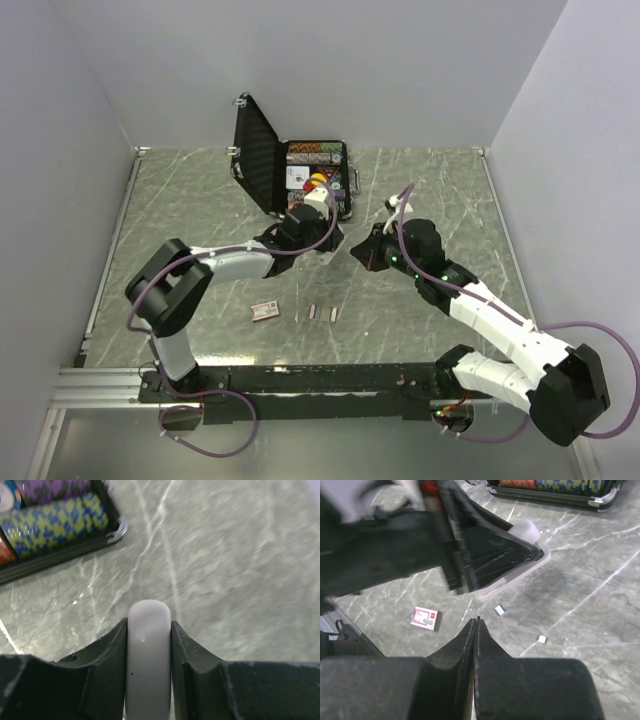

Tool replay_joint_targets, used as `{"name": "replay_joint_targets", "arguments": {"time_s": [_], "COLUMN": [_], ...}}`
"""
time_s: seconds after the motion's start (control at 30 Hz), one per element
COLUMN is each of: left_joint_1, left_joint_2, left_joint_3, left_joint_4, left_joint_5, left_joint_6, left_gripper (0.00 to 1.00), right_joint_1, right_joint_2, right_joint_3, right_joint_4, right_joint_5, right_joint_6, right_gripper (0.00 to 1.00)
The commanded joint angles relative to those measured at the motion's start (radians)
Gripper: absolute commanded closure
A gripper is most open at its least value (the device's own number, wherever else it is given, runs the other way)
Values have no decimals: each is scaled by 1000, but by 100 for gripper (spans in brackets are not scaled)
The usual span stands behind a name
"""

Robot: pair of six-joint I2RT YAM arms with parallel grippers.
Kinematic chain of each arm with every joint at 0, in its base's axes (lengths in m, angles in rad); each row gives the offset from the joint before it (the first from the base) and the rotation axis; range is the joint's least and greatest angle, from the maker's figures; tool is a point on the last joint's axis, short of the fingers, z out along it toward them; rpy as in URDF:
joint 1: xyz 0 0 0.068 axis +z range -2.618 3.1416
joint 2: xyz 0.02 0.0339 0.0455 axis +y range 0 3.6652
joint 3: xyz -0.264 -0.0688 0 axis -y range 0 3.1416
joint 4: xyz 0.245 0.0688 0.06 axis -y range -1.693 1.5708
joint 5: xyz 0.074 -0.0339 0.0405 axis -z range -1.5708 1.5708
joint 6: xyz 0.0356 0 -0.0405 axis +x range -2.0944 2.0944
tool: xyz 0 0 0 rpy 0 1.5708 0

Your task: Unload the staples from the stapler

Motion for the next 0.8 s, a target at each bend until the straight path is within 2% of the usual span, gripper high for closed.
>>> {"name": "replay_joint_targets", "arguments": {"time_s": [0.0, 0.23, 0.33, 0.57, 0.7, 0.77], "left_joint_1": [8, 7, -1, -4, -2, -1], "left_joint_2": [69, 167, 198, 239, 232, 230], "left_joint_3": [66, 112, 121, 134, 115, 114], "left_joint_4": [50, 80, 92, 106, 126, 128], "left_joint_5": [-5, -107, -150, -131, -127, -124], "left_joint_6": [64, 146, 195, 287, 296, 299], "left_gripper": [99, 97, 92, 65, 48, 43], "right_joint_1": [-9, -10, -10, -10, -10, -10], "right_joint_2": [-53, -68, -73, -56, -53, -53], "right_joint_3": [-25, -62, -79, -90, -87, -87], "right_joint_4": [-21, -18, -13, -8, -24, -21], "right_joint_5": [11, -9, -11, -26, -26, -23], "right_joint_6": [-16, -1, 4, 15, 7, 4], "right_gripper": [100, 100, 100, 100, 90, 86]}}
